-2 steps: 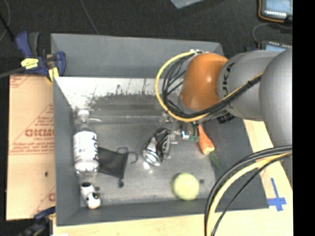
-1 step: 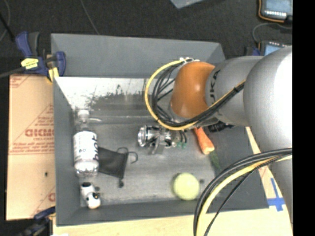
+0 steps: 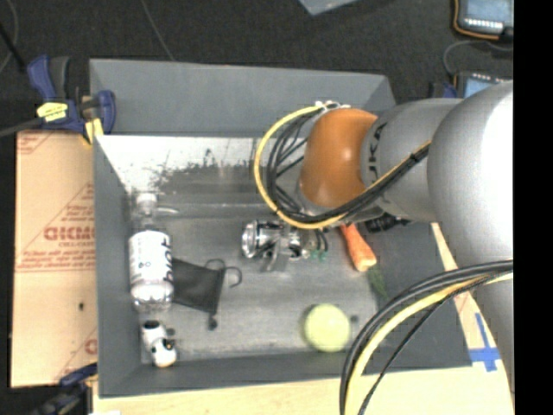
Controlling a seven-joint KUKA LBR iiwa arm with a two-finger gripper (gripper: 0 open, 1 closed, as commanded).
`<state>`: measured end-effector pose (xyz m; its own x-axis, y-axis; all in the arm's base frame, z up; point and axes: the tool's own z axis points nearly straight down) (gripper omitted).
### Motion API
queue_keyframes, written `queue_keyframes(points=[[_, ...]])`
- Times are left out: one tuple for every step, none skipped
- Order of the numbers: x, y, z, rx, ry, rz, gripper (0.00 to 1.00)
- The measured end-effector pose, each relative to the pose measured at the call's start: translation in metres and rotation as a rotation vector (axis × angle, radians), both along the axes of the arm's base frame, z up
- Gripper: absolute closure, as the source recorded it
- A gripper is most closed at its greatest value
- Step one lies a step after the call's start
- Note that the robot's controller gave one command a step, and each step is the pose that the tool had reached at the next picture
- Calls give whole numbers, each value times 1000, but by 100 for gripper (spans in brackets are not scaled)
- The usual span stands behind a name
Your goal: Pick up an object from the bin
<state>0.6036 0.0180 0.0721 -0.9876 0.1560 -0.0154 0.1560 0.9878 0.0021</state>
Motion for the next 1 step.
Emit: queue_keyframes(points=[[20,-11,101,-2,-4,48,100]])
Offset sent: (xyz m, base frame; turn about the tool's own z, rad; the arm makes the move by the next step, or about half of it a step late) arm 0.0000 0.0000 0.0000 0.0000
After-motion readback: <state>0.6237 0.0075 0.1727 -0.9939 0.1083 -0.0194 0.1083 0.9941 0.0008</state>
